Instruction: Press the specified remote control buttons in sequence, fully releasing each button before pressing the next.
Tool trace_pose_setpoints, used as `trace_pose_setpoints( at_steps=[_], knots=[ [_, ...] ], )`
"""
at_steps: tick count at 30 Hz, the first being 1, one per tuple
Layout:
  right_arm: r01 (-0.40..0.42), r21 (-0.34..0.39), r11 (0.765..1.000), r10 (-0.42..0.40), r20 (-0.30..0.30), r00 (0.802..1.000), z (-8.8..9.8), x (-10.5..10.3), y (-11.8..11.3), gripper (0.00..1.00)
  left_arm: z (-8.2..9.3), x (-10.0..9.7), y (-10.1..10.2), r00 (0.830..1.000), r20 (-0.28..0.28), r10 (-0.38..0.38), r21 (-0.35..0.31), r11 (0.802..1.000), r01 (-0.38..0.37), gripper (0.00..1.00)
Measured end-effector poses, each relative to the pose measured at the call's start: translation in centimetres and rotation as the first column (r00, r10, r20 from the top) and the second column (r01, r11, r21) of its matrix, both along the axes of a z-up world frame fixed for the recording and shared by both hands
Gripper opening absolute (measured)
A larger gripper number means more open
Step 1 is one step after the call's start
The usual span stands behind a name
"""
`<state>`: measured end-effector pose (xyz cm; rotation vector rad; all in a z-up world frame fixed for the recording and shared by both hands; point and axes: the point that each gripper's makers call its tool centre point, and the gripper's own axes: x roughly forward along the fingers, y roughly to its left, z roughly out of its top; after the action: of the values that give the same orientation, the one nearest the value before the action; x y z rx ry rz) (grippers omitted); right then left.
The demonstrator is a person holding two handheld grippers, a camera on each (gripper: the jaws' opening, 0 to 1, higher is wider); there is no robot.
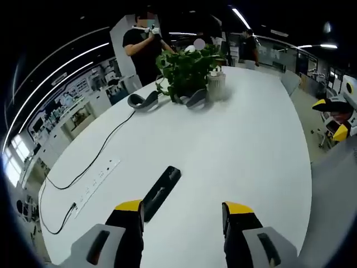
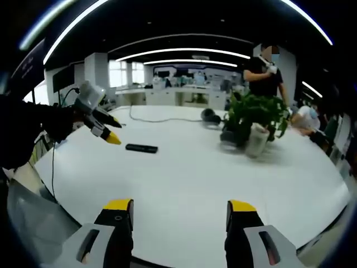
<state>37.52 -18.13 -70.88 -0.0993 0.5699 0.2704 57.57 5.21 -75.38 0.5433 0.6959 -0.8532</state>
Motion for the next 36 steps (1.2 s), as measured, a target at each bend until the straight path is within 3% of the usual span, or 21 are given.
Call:
trace_pose_setpoints(
  at_steps=[6,12,14,21,27,28,36],
  knots=[
    [-0.015,-0.017,1.000,0.015,-0.024,1.000,-0.5,-0.1,0.3,0.65,-2.5,2.3,0.7,0.999,-0.019,-0.046,0.042,0.998,0.047,0.61],
    [-0.038,-0.051,0.998,0.035,-0.050,0.998,-1.1,-0.3,0.7,0.65,-4.0,4.5,0.4,0.993,0.007,-0.116,0.039,0.993,0.115,0.59],
    [-0.036,-0.053,0.998,0.032,-0.062,0.998,-1.4,-0.3,0.6,0.65,-4.3,4.6,-0.4,0.991,-0.016,-0.134,-0.009,0.991,0.134,0.58],
    [-0.036,-0.061,0.997,0.030,-0.083,0.996,-1.7,-0.4,0.6,0.66,-6.1,5.8,0.4,0.979,-0.061,-0.194,0.035,0.980,0.196,0.58],
    [-0.046,-0.064,0.997,0.040,-0.098,0.994,-2.0,-0.4,0.8,0.66,-8.0,6.5,1.1,0.975,-0.119,-0.186,0.065,0.979,0.195,0.55],
    [-0.048,-0.064,0.997,0.042,-0.098,0.994,-2.0,-0.5,0.8,0.67,-8.4,6.7,1.4,0.973,-0.121,-0.198,0.102,0.972,0.211,0.55],
    [-0.058,-0.068,0.996,0.049,-0.116,0.992,-2.3,-0.5,0.9,0.67,-10.1,7.8,2.2,0.975,-0.145,-0.172,0.142,0.971,0.192,0.50]
  ],
)
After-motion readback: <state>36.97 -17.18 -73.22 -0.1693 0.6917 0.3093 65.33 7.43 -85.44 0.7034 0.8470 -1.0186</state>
